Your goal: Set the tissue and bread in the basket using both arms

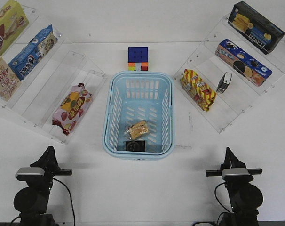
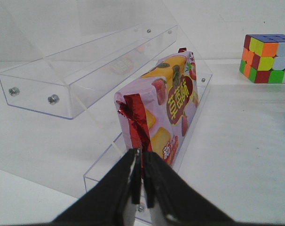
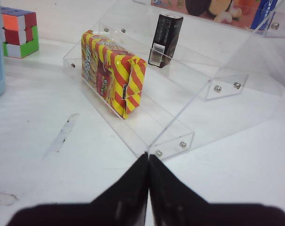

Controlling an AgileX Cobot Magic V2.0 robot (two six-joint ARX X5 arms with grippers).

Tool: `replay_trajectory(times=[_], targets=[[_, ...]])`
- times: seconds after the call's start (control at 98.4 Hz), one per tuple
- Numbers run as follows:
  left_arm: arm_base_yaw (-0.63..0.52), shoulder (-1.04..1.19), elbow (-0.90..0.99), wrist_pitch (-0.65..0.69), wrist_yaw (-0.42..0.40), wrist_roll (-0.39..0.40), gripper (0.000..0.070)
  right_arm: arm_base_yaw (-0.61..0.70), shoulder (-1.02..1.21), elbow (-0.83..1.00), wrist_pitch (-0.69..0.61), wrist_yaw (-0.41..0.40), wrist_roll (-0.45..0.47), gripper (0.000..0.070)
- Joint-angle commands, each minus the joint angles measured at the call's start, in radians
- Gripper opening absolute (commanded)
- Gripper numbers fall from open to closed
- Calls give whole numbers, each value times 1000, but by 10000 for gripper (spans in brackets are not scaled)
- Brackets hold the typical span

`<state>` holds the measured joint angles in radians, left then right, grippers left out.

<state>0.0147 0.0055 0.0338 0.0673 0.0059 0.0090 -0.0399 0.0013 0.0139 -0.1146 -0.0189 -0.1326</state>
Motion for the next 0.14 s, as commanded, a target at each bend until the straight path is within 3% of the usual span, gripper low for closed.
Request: replay_trajectory(times=[0.0,0.132], targets=[[0,-2,-20,15,2,6,1,0,0,-1,13,1,13,0],[0,-2,-20,14,2,6,1,0,0,-1,13,1,13,0]])
